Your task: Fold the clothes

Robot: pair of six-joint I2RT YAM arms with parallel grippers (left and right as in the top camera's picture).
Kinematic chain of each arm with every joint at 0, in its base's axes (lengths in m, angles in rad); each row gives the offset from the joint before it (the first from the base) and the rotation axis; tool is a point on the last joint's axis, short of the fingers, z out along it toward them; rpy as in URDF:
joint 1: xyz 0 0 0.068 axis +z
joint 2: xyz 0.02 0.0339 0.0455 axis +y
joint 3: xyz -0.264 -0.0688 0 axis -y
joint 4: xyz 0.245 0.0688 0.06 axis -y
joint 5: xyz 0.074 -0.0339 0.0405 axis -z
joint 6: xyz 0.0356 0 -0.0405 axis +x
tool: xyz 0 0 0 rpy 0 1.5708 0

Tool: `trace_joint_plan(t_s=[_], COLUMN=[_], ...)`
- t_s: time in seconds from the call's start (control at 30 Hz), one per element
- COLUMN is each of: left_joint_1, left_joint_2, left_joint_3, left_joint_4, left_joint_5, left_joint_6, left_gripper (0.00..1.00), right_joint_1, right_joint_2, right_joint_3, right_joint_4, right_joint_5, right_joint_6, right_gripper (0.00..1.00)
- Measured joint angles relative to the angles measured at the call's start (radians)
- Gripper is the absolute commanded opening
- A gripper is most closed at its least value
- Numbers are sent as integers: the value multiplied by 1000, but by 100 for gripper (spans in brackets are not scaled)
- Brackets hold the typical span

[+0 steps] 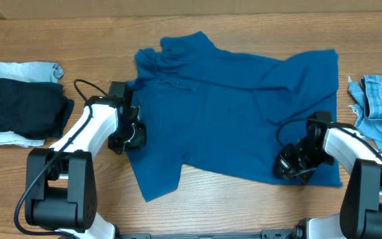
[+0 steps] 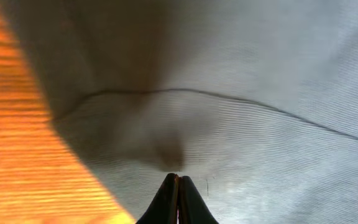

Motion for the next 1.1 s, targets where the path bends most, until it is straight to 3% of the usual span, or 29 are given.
trace_joint_plan(t_s=[0.17,0.2,0.33,0.4,0.6,0.87,0.93,1.1], left_joint_1=[108,135,145,104,35,17,11,25], left_joint_2=[0,0,-4,-45,-82,238,249,252], left_joint_3=[0,0,50,165,298,297,299,298], left_joint_4=[-76,-75,-108,-87,188,341,308,-11], left_joint_5=[-63,-67,-59,-41,60,201,179,-66], left_joint_6=[-17,-15,36,56,72,75,68,-92], left_gripper=[4,4,4,4,6,4,4,4], right_joint_1=[0,0,0,0,0,0,0,0], right_joint_2=[-145,-259,-513,-566,-442,-384,-384,-384], right_joint_3=[-19,-20,-7,16,23,23,23,23], right_joint_4=[-119,-113,74,180,331,329,321,321], right_joint_5=[30,32,21,-9,-109,-129,-130,-129], right_joint_6=[4,3,-78,-104,-136,-150,-151,-151], right_gripper=[4,4,4,4,4,4,4,4])
